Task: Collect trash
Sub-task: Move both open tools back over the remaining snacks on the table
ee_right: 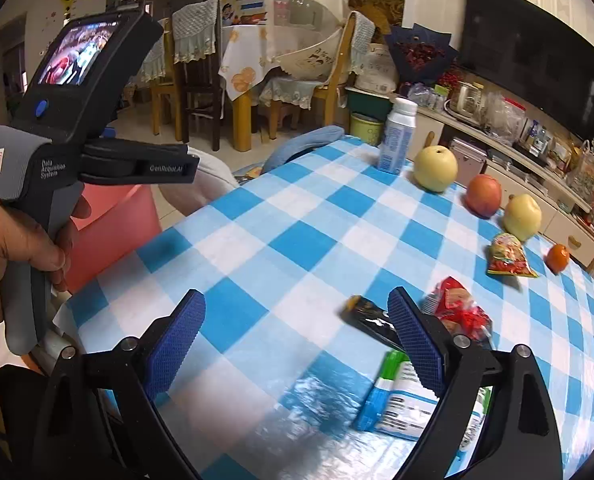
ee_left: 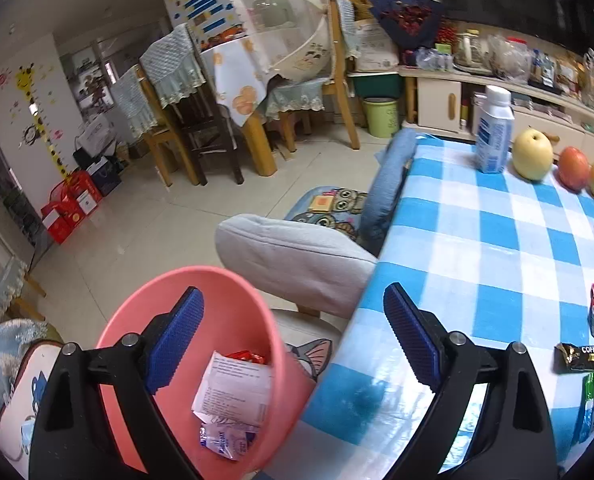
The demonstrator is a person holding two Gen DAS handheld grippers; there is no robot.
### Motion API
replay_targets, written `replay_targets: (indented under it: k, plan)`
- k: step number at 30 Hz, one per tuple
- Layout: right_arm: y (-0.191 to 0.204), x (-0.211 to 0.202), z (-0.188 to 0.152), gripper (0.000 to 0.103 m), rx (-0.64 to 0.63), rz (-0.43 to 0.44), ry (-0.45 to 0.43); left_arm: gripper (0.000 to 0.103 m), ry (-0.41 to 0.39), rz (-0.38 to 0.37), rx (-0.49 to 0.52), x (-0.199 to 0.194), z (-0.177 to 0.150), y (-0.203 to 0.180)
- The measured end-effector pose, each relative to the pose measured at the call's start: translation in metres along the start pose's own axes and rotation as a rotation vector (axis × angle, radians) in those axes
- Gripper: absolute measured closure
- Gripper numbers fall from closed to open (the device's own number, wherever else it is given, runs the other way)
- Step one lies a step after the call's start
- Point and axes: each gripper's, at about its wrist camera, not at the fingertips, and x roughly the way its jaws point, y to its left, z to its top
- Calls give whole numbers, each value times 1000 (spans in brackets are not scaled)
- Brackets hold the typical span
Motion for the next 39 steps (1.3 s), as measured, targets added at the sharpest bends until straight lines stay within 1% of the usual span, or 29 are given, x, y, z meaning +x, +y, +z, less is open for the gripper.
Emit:
replay_targets:
  k: [5,10,14,17,25,28,32,36,39]
  plan:
    - [-20,-5,-7,11,42,-1,-7,11,-3,-21,42,-3,0,-19]
    - [-41,-9,-14,11,91,-2,-11,11,-5,-59,70,-6,0,-37]
    - [-61,-16,-20,11,122,-17,-19,11,-4,-103,93,-9,0,-52]
    - [-77,-23,-25,11,152,-24,-22,11,-9,-156,107,-14,0,-64]
    - [-128,-42,-38,11,246,-57,-22,11,-13,-338,140,-29,-3,-96]
    - [-146,-47,-43,11,280,-73,-21,11,-5,-427,158,-35,-7,-110]
    - [-173,-53,-48,11,325,-102,-23,11,6,-516,187,-41,-14,-128]
    - [-201,-54,-56,11,387,-127,-9,11,28,-662,224,-51,-22,-146]
    - [-219,-52,-61,11,428,-145,5,11,56,-757,291,-60,-32,-163]
